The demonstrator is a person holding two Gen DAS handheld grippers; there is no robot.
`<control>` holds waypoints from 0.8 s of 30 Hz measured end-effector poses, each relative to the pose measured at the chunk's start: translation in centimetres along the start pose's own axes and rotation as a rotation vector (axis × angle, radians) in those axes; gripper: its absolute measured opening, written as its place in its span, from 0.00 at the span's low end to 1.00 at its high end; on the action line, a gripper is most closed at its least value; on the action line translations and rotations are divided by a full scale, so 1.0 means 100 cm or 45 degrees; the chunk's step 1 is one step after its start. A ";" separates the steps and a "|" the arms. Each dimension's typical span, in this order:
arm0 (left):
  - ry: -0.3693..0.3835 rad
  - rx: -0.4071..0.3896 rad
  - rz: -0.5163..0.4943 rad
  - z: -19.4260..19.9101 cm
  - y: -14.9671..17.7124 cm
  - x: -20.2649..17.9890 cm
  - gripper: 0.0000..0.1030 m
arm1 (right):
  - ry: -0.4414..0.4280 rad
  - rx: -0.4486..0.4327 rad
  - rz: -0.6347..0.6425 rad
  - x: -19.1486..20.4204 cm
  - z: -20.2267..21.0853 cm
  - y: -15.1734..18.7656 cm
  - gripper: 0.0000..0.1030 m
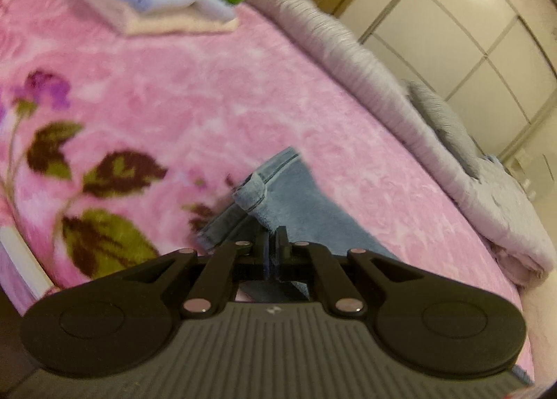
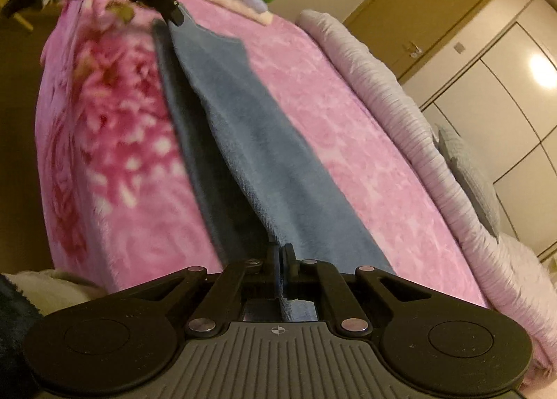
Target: Fold clothes
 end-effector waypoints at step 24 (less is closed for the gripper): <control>-0.381 0.103 -0.617 0.027 0.033 -0.080 0.07 | 0.016 0.186 -1.166 -0.101 0.064 0.079 0.09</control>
Point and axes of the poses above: each gripper's, at about its wrist camera, not at the fingertips, and z roughly against the way its jaws point, x to its left, y to its underside, the point moved 2 cm from there along -z, roughly the way its jaws point, and after that the axes turned 6 degrees about -z, right-handed, at the moved point
